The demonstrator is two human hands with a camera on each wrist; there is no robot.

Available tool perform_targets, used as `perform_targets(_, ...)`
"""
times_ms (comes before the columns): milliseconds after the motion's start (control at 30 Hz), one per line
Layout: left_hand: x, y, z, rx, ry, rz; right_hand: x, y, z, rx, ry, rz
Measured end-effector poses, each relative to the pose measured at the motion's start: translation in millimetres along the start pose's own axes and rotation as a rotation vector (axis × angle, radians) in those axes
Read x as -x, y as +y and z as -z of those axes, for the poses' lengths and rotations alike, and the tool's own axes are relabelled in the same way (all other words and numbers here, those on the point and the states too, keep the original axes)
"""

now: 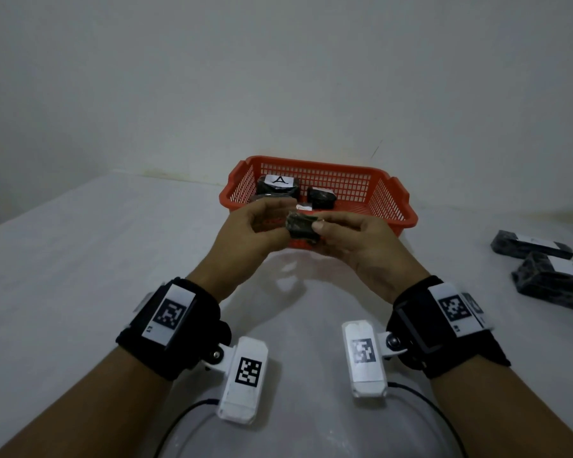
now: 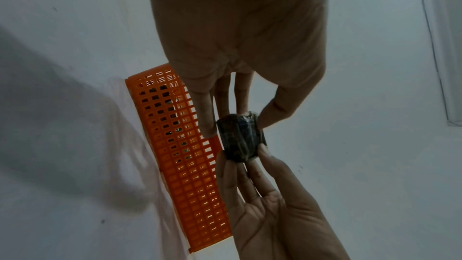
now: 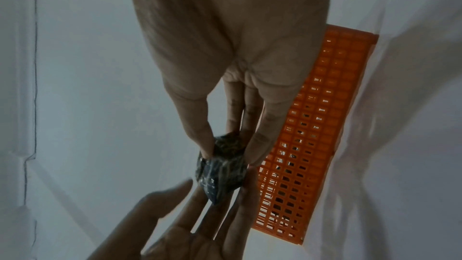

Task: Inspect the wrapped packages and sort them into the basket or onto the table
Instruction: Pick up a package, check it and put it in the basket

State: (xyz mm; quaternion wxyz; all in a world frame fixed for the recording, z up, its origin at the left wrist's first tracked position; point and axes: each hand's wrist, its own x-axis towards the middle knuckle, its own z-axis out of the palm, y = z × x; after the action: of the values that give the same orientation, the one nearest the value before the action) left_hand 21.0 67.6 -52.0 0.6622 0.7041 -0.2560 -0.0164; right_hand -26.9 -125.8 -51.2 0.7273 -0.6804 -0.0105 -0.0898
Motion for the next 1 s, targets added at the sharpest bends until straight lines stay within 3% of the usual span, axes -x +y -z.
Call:
perform_targets(200,-1.8,-1.7,0.2,0.004,0.098,-0.024,0.4,-1.6,-2.7,-0.050,-0.044,-0.025)
perform_targets(300,-0.1,0.5,0.6,0.007,0.051,-0.046,1.4,-3.3,-5.3,-0.093,-0.092,-0.086)
perform_targets(367,1.5,2.6,-0.4,0.002,0.007,-0.056,1.2,-3.5,-5.6,-0.103,-0.050,-0.085)
perform_targets(500,2.1,2.9,-4.5,0.100,-0.002,0.001,1.3,-1.9,-3.2,-0.068,0.003,-0.053)
perform_targets(767,-2.1,-1.6,-5.2,0.028,0.072,0.015,1.4,-2.0,-7.4,0.006,0.021,-0.058)
perform_targets(1000,-3.4,-1.3,-5.8,0.065,0.087,0.106,0.3,-1.8,-4.8,-0.047,0.012,-0.064)
